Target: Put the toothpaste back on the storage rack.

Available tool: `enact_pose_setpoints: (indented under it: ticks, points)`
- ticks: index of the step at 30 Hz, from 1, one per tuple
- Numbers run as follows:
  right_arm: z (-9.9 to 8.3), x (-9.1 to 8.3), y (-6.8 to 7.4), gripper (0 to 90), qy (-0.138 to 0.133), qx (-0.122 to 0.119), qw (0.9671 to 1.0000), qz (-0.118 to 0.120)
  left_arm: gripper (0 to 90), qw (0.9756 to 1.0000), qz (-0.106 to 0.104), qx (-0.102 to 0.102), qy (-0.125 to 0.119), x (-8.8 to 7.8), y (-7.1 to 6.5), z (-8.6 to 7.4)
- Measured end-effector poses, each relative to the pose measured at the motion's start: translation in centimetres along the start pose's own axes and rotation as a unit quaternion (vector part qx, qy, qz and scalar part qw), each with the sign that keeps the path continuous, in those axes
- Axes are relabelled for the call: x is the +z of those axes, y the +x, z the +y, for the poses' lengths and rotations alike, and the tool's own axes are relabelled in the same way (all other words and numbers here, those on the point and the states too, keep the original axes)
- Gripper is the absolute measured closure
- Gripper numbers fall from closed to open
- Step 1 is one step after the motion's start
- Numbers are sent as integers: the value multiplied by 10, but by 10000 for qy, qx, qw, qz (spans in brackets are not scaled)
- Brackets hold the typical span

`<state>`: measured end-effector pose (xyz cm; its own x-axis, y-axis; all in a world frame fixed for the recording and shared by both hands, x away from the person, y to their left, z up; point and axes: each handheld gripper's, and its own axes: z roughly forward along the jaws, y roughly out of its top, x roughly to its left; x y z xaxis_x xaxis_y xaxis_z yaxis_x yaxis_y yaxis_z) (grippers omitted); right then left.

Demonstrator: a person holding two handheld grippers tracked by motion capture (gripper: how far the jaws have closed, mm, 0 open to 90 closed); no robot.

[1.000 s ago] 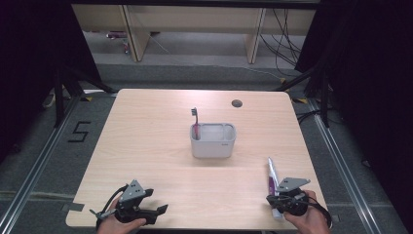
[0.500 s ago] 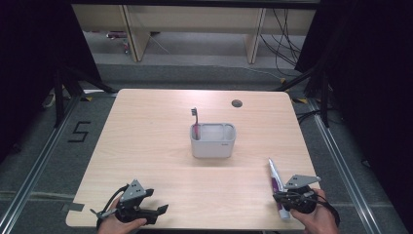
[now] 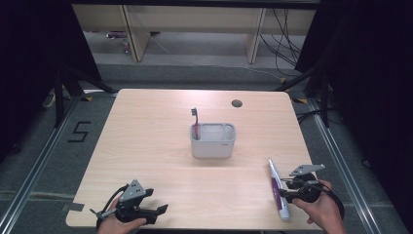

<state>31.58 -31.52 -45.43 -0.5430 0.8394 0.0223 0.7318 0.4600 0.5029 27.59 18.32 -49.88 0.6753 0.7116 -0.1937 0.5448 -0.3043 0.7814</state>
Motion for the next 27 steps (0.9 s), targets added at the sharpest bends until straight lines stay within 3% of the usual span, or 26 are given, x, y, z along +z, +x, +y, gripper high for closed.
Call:
enact_pose_setpoints:
  ticks: [3, 5, 6, 7, 8, 10, 12, 14, 16, 18, 20, 21, 22, 23, 24, 25, 26, 27]
  points:
    - [2, 6, -5, 523, 112, -43, 9999, 66, 215, 10000, -6, 0, 1, 0, 0, 0]
    - [4, 9, -3, 510, 163, 164, 9997, 126, 215, 10000, 18, -3, -7, 0, 0, 0]
    - [5, 10, -5, 503, 144, 60, 9998, 109, 215, 10000, 23, 57, 46, -1, 1, 0]
    - [6, 12, -3, 493, 230, 171, 9995, 126, 215, 10000, 26, 57, 44, -1, 1, 0]
    - [7, 13, -4, 492, 272, 47, 9995, 119, 215, 10000, 26, 61, 42, -1, 1, 0]
    - [11, 17, -4, 487, 326, 82, 9994, 123, 215, 9999, 32, 86, 63, -2, 1, 0]
    - [14, 20, -3, 482, 441, 162, 9988, 154, 215, 10000, 32, 23, 7, -1, 1, 0]
    - [16, 23, -5, 481, 495, 85, 9987, 106, 215, 10000, 30, 8, -6, -1, 1, 0]
    - [18, 24, -2, 481, 623, 300, 9976, 85, 215, 10000, 30, 5, -8, -1, 1, 0]
    - [19, 27, -6, 481, 601, 138, 9981, 53, 215, 9999, 6, 90, 71, -2, 2, 0]
    - [21, 29, -6, 482, 626, 161, 9979, 60, 215, 9999, 31, 89, 53, -2, 1, 0]
    - [22, 29, -4, 483, 690, 308, 9971, 92, 215, 9999, 28, 88, 59, -2, 1, 0]
    - [23, 31, -6, 482, 680, 146, 9976, 52, 215, 9999, 26, 89, 59, -2, 1, 0]
    - [24, 32, -6, 482, 713, 152, 9973, 48, 215, 9999, 6, 87, 66, -2, 2, 0]
    - [25, 33, -4, 485, 779, 304, 9965, 77, 215, 10000, 11, 69, 61, -2, 1, 0]
    - [26, 34, -5, 489, 797, 207, 9966, 54, 215, 10000, 8, -11, -4, -1, 1, 0]
    - [27, 35, -3, 496, 833, 300, 9960, 82, 215, 10000, 11, -8, -3, -1, 1, 0]
    - [28, 36, -6, 510, 845, 98, 9964, 43, 215, 10000, 12, -6, -6, -1, 1, 0]
